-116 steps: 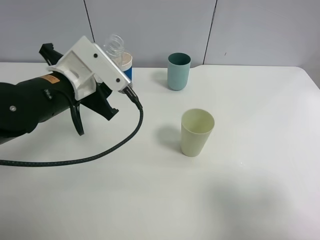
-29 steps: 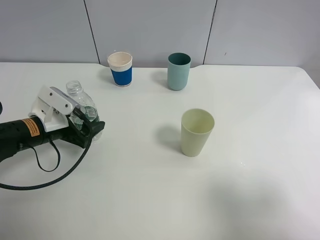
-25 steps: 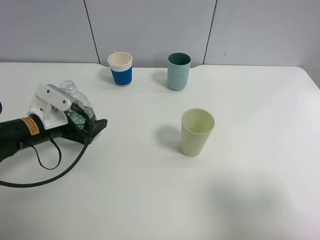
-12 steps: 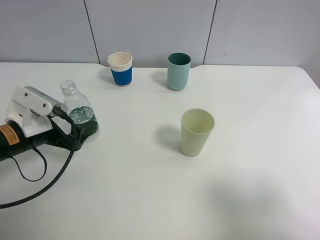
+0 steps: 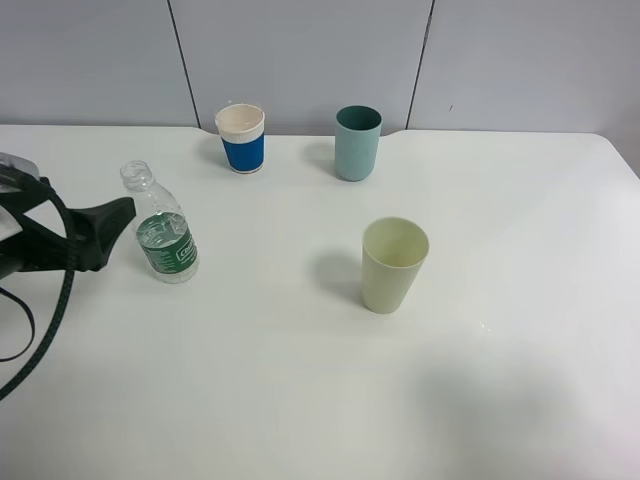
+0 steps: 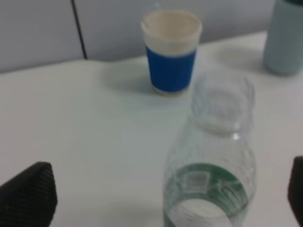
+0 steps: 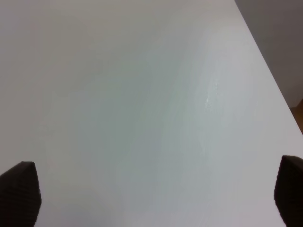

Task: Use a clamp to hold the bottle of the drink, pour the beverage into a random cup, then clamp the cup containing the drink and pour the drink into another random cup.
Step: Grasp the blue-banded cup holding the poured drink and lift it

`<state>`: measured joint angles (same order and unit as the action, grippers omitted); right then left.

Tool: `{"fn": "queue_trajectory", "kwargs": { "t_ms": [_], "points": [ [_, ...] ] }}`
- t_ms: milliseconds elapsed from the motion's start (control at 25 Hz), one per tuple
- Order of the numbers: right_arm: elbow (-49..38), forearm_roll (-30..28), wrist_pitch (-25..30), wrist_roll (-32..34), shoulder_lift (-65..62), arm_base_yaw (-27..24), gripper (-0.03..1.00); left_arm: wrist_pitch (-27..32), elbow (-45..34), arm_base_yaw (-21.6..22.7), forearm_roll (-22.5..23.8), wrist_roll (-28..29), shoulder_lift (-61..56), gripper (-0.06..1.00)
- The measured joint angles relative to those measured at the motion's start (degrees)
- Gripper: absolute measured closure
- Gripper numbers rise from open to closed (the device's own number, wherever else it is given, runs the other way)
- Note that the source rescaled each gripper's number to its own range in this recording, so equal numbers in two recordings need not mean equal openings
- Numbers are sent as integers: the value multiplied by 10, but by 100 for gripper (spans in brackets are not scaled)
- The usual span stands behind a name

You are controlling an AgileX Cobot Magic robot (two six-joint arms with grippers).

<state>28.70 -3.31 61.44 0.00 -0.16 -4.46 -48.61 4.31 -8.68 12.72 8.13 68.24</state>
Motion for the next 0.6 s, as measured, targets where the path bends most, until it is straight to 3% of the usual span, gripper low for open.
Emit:
{"fn": "queue_trajectory", "kwargs": {
  "t_ms": [320, 600],
  "points": [
    [0, 0, 0, 0, 0, 0, -3, 279, 56, 0, -93, 9, -242, -4],
    [0, 0, 0, 0, 0, 0, -3, 558, 202, 0, -84, -11, -388, -4]
  ]
}}
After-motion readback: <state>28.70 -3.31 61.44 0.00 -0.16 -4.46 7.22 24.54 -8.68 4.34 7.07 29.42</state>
